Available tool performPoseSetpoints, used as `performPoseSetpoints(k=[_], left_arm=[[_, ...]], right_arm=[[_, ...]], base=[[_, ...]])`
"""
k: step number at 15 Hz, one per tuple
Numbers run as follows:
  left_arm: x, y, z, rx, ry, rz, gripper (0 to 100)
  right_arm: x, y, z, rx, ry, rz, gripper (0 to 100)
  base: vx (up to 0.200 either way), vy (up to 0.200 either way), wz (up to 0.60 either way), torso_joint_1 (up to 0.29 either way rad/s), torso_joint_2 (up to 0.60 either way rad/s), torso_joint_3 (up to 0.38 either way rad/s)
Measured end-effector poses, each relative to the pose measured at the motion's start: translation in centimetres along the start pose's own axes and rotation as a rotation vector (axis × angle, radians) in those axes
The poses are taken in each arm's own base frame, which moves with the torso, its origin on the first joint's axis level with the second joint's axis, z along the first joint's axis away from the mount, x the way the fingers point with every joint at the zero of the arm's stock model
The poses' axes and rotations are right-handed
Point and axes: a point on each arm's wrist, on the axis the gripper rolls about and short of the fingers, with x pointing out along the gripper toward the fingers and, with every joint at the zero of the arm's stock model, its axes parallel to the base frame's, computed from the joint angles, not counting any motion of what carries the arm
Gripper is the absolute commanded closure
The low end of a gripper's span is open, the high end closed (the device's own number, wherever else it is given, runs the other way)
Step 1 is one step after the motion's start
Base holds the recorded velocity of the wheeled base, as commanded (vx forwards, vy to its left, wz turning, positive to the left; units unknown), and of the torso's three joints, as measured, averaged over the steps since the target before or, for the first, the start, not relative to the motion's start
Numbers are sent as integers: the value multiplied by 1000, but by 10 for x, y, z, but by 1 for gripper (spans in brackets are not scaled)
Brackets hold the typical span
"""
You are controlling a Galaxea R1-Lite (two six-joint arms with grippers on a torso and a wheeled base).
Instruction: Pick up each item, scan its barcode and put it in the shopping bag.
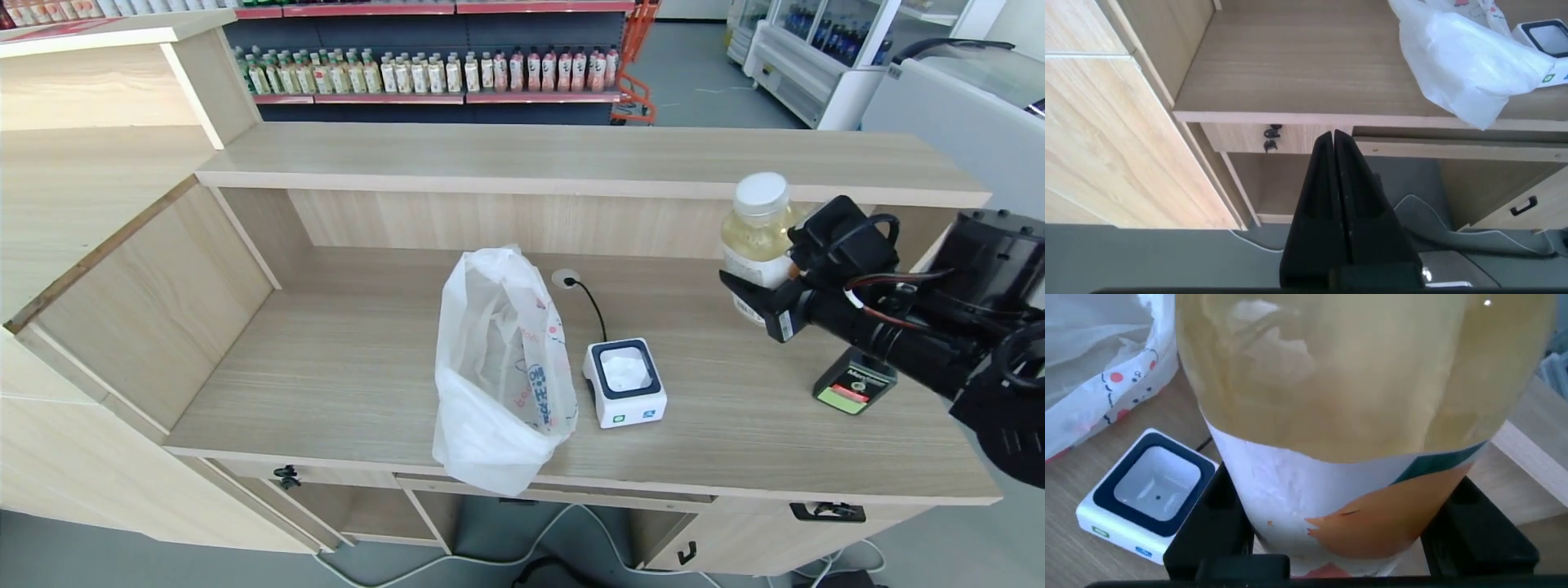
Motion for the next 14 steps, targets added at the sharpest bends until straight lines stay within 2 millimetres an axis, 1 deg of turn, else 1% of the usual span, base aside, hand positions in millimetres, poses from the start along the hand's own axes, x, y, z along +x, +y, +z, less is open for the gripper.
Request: performPoseSetpoints(k=[4, 7, 10, 14], left_arm=[[0, 0, 0, 0, 0, 0, 100], [0, 0, 0, 0, 0, 0, 100], [0, 0, 0, 0, -1, 0, 100], [0, 0, 0, 0, -1, 0, 100]], right_arm=[[23, 15, -21, -34, -143, 88, 100], [36, 28, -41, -64, -213, 197, 100], [50, 34, -62, -168, -300, 301, 100], [75, 40, -78, -208, -347, 341, 100]], base=[[0, 0, 0, 0, 0, 0], [0, 0, 0, 0, 0, 0], [0, 0, 0, 0, 0, 0], [0, 0, 0, 0, 0, 0]])
